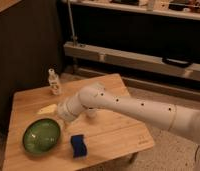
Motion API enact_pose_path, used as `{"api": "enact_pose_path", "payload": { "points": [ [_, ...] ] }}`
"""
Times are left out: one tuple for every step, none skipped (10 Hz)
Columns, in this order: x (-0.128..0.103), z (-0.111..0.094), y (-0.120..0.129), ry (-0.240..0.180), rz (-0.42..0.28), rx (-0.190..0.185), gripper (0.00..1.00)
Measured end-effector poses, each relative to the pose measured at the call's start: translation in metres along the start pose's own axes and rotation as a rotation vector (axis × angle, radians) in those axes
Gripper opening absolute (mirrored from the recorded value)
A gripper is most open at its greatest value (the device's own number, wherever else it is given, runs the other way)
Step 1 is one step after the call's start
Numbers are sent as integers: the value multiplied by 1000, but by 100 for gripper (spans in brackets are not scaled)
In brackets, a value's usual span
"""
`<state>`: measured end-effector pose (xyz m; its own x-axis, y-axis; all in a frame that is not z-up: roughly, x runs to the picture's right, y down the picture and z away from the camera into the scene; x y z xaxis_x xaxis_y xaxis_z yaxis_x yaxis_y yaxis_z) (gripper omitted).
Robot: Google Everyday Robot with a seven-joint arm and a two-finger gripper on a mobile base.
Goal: Pick up the ceramic bowl
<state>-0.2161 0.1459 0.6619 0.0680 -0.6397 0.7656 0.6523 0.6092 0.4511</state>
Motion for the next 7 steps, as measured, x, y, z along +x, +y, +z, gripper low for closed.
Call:
{"api": "enact_pose_path", "payload": {
  "points": [
    [8,8,10,41,13,-7,80],
    [13,12,13,98,25,-2,80],
    [18,13,18,153,43,4,80],
    [23,15,20,193,74,9,80],
    [25,19,22,221,103,19,80],
    [27,19,24,238,116,24,80],
    [29,18,25,254,133,31,80]
  ]
}}
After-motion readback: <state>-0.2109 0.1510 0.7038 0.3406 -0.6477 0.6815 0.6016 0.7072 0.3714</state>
